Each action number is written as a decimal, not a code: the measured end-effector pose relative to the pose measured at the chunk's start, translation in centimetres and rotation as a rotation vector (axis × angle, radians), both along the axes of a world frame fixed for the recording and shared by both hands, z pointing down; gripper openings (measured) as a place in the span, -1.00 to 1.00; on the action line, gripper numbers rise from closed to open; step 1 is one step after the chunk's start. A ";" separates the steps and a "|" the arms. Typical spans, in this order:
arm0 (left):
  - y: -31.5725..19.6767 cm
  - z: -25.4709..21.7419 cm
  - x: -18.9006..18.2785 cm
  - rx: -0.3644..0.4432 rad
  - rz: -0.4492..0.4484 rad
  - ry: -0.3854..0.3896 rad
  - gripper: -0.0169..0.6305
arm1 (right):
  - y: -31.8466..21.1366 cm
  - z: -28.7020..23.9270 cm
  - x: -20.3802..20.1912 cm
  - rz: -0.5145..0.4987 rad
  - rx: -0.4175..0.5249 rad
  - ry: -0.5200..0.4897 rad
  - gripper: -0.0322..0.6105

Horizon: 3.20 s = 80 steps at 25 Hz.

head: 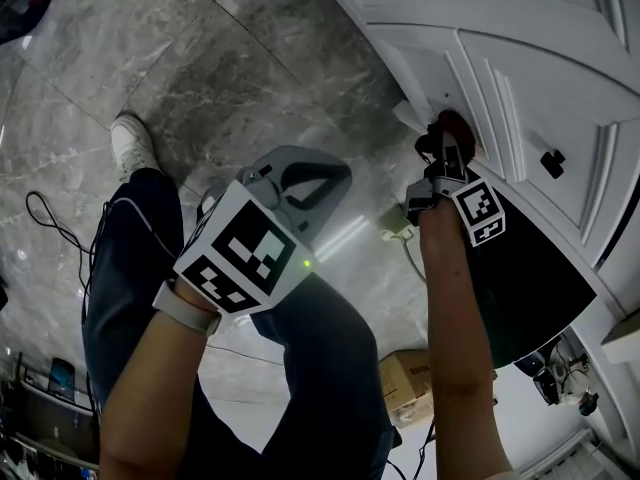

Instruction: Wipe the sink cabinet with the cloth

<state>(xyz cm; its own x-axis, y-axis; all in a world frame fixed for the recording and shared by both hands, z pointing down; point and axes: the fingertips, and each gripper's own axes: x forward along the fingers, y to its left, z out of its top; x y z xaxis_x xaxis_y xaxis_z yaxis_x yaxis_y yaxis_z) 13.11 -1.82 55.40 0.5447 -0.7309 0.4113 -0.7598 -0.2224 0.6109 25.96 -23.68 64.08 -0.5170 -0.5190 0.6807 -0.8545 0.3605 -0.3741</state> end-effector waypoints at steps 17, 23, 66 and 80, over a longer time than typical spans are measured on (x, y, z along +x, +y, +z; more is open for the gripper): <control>1.4 0.0 -5.3 -0.002 -0.062 0.016 -0.91 | 0.0 4.7 -0.8 0.071 -0.029 0.132 -0.56; 1.7 -0.1 -6.7 0.001 -0.068 0.030 -0.91 | 0.2 4.9 -2.1 0.089 -0.036 0.140 -0.56; 0.6 -1.8 -5.8 0.054 0.012 0.027 -0.91 | 0.3 -1.4 -2.4 0.139 0.029 0.015 -0.56; 1.4 -1.6 -7.5 0.053 -0.021 0.015 -0.91 | 0.9 2.6 -5.4 0.154 -0.024 0.016 -0.56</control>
<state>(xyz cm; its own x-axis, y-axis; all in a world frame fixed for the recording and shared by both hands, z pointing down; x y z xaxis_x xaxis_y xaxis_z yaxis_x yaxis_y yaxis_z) 5.58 -0.47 53.79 0.5347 -0.7630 0.3632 -0.7554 -0.2390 0.6101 20.59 -22.77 66.70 -0.4217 -0.5746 0.7014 -0.9048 0.2161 -0.3670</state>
